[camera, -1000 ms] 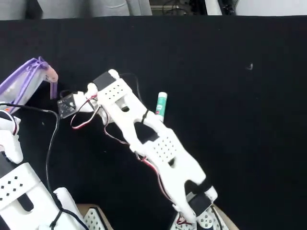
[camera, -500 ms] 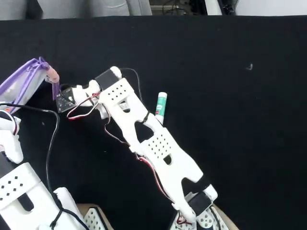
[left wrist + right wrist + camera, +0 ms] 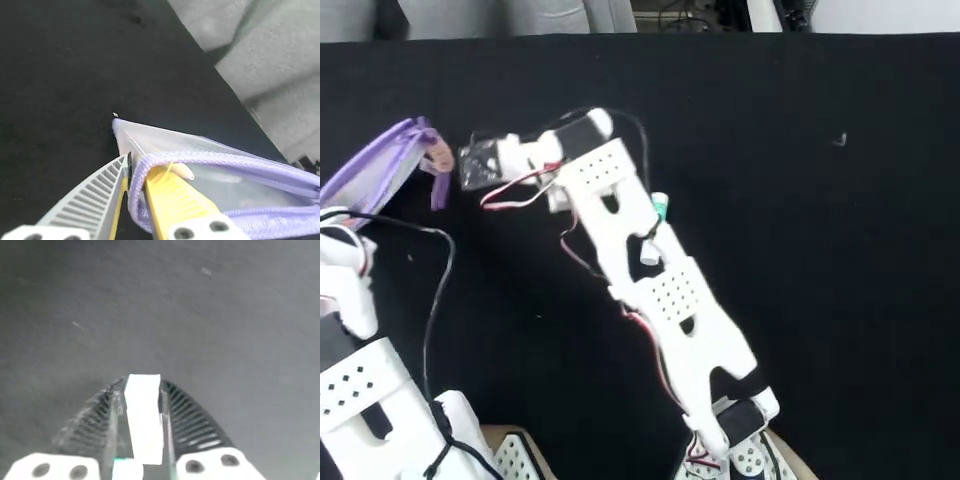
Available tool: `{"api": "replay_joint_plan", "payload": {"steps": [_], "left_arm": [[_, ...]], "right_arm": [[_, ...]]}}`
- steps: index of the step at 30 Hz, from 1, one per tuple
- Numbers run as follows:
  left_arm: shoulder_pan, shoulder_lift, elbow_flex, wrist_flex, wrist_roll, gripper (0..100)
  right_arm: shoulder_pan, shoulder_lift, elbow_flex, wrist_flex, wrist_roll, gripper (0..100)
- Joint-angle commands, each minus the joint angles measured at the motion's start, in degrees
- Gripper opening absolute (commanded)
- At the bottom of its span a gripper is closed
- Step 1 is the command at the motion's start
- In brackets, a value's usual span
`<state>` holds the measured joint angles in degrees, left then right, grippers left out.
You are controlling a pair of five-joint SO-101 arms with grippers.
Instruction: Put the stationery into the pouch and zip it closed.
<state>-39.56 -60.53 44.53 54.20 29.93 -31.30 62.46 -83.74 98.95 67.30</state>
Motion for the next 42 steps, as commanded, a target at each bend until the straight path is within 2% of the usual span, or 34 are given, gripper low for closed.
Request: {"api": "replay_joint_plan", "payload": {"steps": [1, 6, 13, 19, 25, 33, 42], "left_arm": [[4.4, -0.6, -2.1, -0.3, 0.3, 3], [6.7, -0.6, -3.7, 0.2, 0.3, 3], [12.4, -0.6, -10.9, 5.7, 0.4, 3], [16.1, -0.6, -12.4, 6.7, 0.3, 3], [22.1, -0.2, -15.1, 6.9, 0.3, 3], [26.1, 0.0, -14.8, 6.9, 0.3, 3], [30.3, 0.1, -12.4, 6.7, 0.2, 3]], "right_arm": [[2.5, -8.0, -3.1, 1.9, -2.3, 1.1], [5.0, -13.0, -3.1, 1.8, -4.6, 1.1], [7.6, -19.6, -3.3, 1.3, -8.5, 1.1], [9.1, -22.1, -12.1, 0.6, -17.5, 1.1], [9.7, -24.1, -12.1, -2.4, -23.9, 1.1], [11.8, -25.9, -12.1, -7.4, -35.9, 1.1], [11.4, -33.3, -12.0, -4.0, -42.1, 1.1]]}}
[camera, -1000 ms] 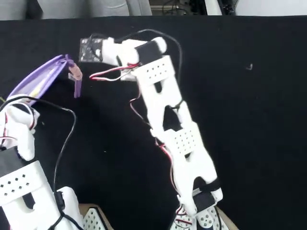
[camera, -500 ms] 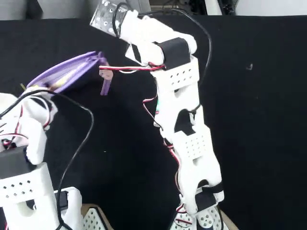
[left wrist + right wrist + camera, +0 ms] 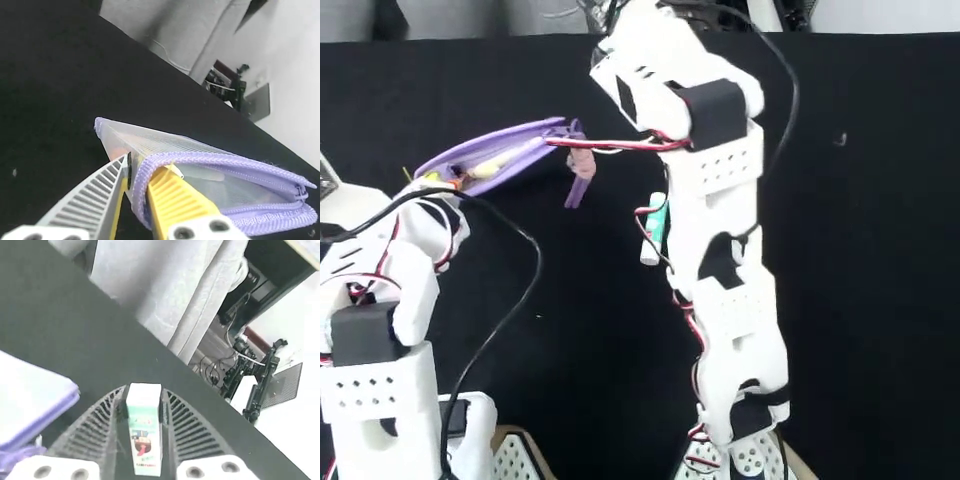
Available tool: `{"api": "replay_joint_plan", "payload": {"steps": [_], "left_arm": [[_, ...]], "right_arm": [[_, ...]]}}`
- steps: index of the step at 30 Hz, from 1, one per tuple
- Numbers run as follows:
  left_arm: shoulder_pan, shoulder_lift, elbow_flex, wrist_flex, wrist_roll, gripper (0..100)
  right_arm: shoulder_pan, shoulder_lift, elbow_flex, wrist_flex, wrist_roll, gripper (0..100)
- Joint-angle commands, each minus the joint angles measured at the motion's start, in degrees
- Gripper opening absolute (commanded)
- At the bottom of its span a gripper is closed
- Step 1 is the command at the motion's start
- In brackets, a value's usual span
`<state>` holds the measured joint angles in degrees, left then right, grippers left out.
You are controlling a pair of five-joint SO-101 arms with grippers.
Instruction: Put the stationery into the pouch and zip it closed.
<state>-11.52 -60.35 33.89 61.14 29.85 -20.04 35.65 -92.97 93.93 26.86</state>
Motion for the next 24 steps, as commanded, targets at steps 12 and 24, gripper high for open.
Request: {"api": "replay_joint_plan", "payload": {"steps": [12, 24], "left_arm": [[6.5, -0.1, -3.9, 3.8, -1.8, 3], [6.2, 16.6, -9.4, 4.3, -2.1, 3]], "right_arm": [[-5.2, -20.5, -2.3, 6.9, -11.0, 1.1], [-7.7, -29.8, 7.0, 7.4, -17.4, 1.1]]}}
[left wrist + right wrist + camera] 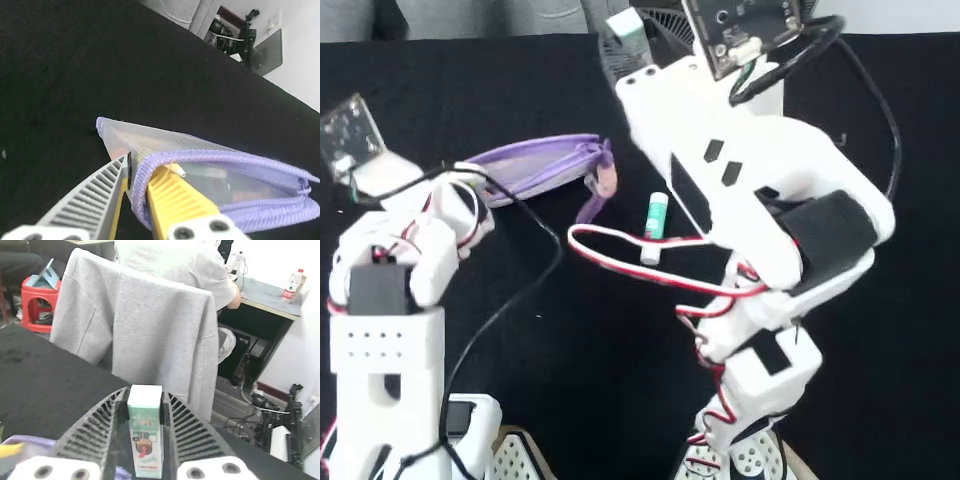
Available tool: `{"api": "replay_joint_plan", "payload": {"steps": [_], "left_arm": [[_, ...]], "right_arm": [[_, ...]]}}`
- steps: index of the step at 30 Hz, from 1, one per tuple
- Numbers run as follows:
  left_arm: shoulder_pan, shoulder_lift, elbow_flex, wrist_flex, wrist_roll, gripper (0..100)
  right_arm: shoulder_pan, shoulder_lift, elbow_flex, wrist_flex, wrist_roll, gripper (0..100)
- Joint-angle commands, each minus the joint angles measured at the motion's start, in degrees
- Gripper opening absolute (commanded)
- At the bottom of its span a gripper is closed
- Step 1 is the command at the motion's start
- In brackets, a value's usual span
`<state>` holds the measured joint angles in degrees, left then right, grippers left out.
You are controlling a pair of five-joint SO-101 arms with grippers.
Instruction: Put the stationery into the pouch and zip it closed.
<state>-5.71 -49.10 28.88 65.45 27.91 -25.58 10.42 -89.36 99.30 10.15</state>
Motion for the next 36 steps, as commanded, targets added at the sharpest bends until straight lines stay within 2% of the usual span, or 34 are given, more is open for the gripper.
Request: {"api": "replay_joint_plan", "payload": {"steps": [1, 10, 15, 22, 36], "left_arm": [[0.4, 5.5, -4.4, 0.0, -0.2, 3], [0.2, 5.5, -4.6, -0.4, -0.2, 3], [0.1, 5.5, -4.4, -0.5, -0.2, 3], [-3.6, 5.5, -4.6, -0.4, -0.2, 3], [-3.7, 5.5, -4.3, -0.2, -0.2, 3]], "right_arm": [[-3.0, -5.9, 5.0, 2.0, -0.7, 1.1], [-11.5, -10.5, 19.5, -0.1, -1.7, 1.1], [-11.8, -10.6, 25.3, -3.2, -3.3, 1.1], [-11.9, -10.8, 32.5, -7.6, -3.4, 1.1], [-14.8, -17.0, 49.5, -16.4, -9.8, 1.1]]}}
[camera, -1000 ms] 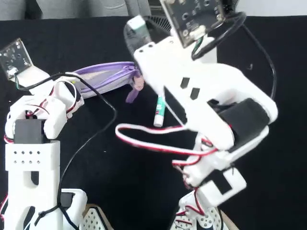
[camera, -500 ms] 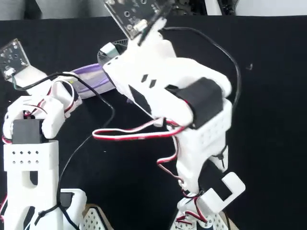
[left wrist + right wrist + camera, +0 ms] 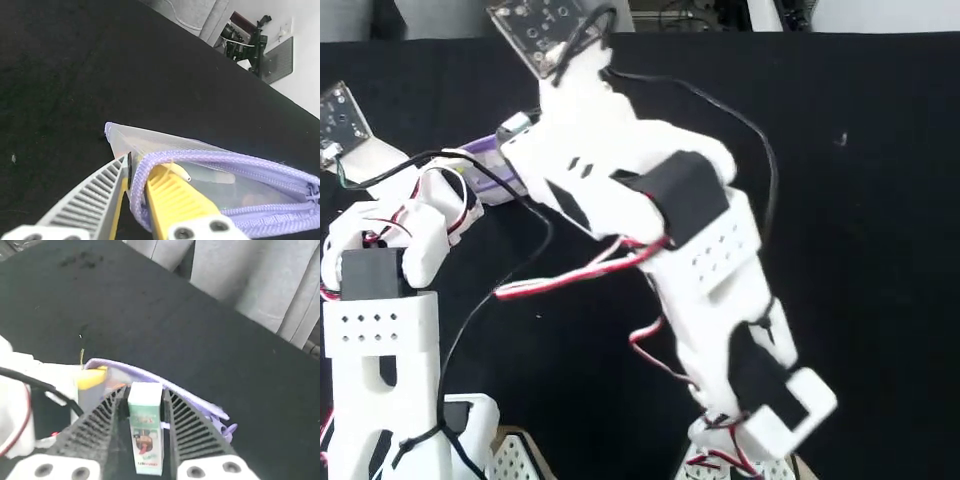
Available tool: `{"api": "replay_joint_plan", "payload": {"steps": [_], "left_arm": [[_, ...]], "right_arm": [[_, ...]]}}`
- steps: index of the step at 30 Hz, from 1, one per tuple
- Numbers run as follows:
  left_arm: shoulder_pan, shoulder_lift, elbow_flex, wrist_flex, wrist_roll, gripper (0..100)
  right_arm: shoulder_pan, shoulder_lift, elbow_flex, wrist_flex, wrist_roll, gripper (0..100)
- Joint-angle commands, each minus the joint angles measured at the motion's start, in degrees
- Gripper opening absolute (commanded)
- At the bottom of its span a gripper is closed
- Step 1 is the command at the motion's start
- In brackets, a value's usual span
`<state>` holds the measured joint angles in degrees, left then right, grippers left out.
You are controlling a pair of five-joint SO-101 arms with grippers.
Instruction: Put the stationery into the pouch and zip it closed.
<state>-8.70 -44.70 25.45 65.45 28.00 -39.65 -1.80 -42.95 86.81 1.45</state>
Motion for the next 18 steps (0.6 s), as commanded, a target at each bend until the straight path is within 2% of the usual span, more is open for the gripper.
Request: {"api": "replay_joint_plan", "payload": {"steps": [1, 8, 10, 18], "left_arm": [[-0.7, 1.1, -0.8, -0.2, -0.3, 3], [-0.7, 1.1, -0.7, -0.2, -0.3, 3], [-0.7, 1.1, -0.7, -0.2, -0.3, 3], [-0.4, 1.1, -0.7, -0.2, -0.3, 3]], "right_arm": [[-0.6, -5.9, 5.9, -6.0, -1.1, 1.1], [-0.5, -17.4, 34.2, -31.3, -0.4, 1.1], [-0.8, -21.9, 41.2, -37.5, 2.3, 1.1], [-0.9, -34.2, 60.2, -55.6, 5.0, 1.1]]}}
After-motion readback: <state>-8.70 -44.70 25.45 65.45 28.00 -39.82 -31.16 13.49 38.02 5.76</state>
